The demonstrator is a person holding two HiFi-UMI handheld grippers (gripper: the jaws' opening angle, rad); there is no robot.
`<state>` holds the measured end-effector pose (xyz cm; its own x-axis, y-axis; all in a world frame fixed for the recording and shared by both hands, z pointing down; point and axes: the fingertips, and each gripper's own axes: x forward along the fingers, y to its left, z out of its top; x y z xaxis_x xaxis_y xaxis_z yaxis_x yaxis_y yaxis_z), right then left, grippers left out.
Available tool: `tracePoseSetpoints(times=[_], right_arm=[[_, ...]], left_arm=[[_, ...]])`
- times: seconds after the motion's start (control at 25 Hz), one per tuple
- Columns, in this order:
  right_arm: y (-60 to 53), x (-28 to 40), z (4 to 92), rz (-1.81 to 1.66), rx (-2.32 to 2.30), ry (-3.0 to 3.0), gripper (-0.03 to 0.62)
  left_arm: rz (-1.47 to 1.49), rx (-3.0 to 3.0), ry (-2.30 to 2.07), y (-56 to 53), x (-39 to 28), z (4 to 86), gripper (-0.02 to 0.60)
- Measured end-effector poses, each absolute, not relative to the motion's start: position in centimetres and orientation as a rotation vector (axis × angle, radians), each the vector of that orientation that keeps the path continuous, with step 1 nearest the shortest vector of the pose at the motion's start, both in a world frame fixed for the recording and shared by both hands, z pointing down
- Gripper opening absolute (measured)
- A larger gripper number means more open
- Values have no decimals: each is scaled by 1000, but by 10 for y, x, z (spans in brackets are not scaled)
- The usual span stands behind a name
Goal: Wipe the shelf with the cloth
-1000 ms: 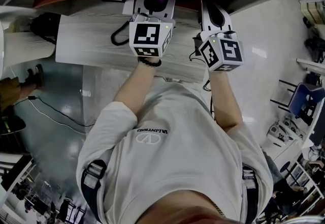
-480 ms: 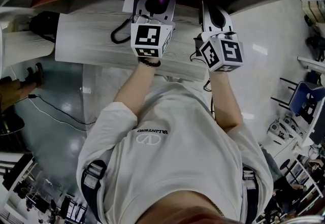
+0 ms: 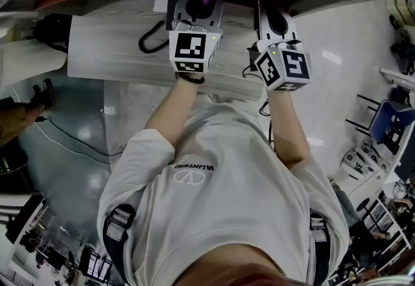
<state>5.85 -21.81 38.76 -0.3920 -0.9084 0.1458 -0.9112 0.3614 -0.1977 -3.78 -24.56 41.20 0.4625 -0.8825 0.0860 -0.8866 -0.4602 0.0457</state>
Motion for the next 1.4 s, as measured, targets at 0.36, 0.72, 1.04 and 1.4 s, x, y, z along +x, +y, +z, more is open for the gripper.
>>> tracePoseSetpoints(times=[0.36,0.72,1.04,1.4], right_arm=[[-220,59,397,402,1722,-2570,2],[-220,63,406,417,1734,-2549,2],[-214,65,408,428,1756,-2529,1],[-209,74,415,436,1779,-2500,0]], left_arm=[[103,2621,-1579,-246,-38,431,97],[130,2622,-1569,-249,-38,448,97],[150,2632,-1557,-247,-38,460,97],[150,2624,-1555,-248,-36,473,97]])
